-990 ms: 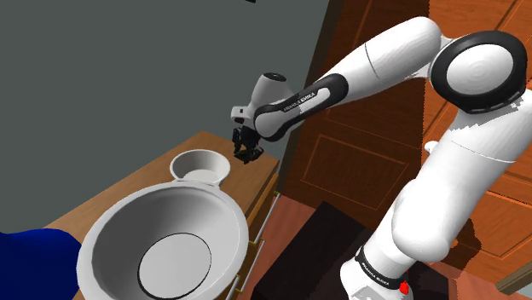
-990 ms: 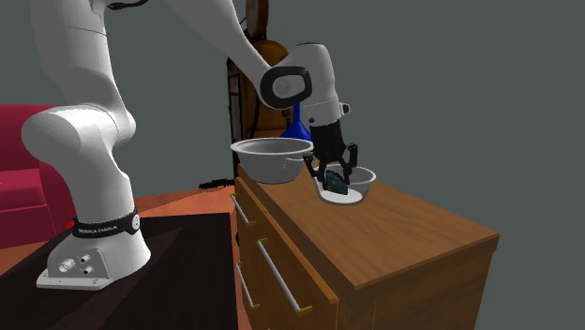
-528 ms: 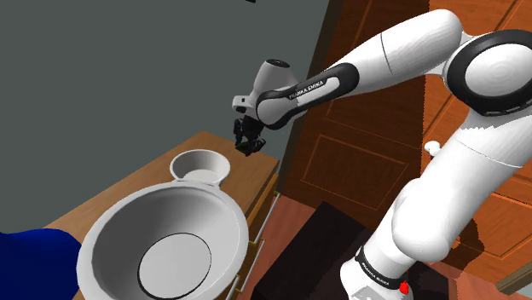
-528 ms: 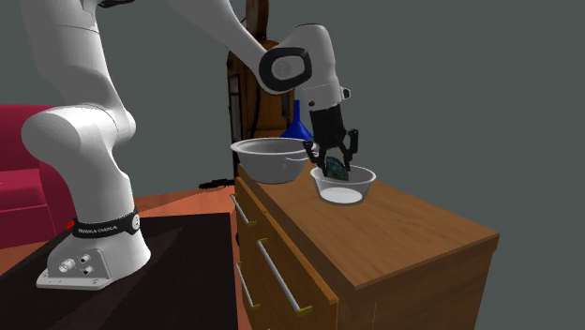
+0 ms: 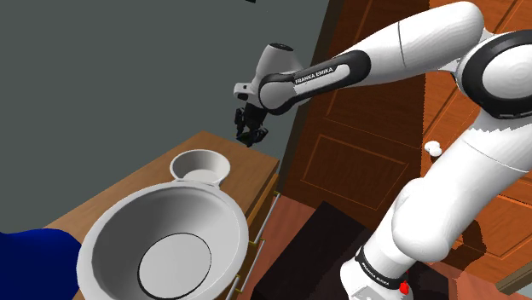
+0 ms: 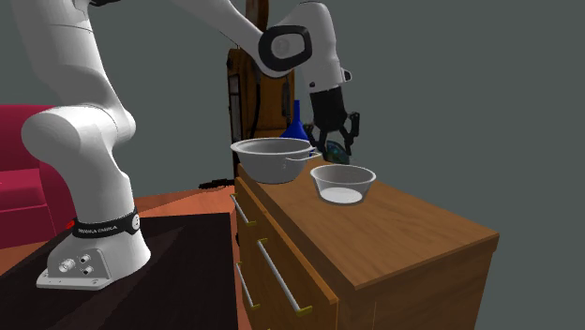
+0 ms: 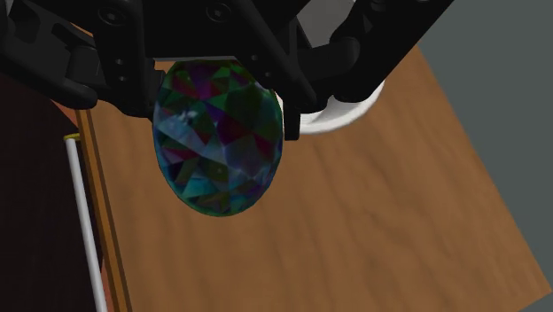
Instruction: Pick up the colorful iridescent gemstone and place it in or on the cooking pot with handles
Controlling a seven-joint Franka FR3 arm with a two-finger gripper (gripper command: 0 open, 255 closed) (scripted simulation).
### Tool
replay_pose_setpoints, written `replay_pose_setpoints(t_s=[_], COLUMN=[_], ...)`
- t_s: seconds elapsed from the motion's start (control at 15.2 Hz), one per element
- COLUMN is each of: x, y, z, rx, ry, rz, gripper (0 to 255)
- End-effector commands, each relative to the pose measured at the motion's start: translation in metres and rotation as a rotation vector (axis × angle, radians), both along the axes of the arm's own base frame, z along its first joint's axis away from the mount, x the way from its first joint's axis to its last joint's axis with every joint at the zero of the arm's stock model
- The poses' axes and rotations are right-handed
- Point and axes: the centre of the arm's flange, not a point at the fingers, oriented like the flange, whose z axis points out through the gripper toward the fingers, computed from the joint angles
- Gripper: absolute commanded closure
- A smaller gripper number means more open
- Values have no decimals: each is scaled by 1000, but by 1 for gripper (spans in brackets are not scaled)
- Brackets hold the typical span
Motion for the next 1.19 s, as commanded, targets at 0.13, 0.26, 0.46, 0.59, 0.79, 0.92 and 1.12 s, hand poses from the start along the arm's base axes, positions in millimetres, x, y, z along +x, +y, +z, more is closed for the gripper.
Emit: replay_pose_setpoints(t_s=[0.13, 0.26, 0.46, 0.59, 0.79, 0.92, 1.12], x=[-1, -1, -1, -5, -18, -26, -39], y=[0, 0, 0, 12, 49, 74, 112], z=[21, 31, 47, 48, 49, 50, 50], rx=[0, 0, 0, 0, 0, 0, 0], ry=[0, 0, 0, 0, 0, 0, 0], rz=[0, 0, 0, 0, 0, 0, 0], gripper=[255, 255, 255, 255, 255, 255, 255])
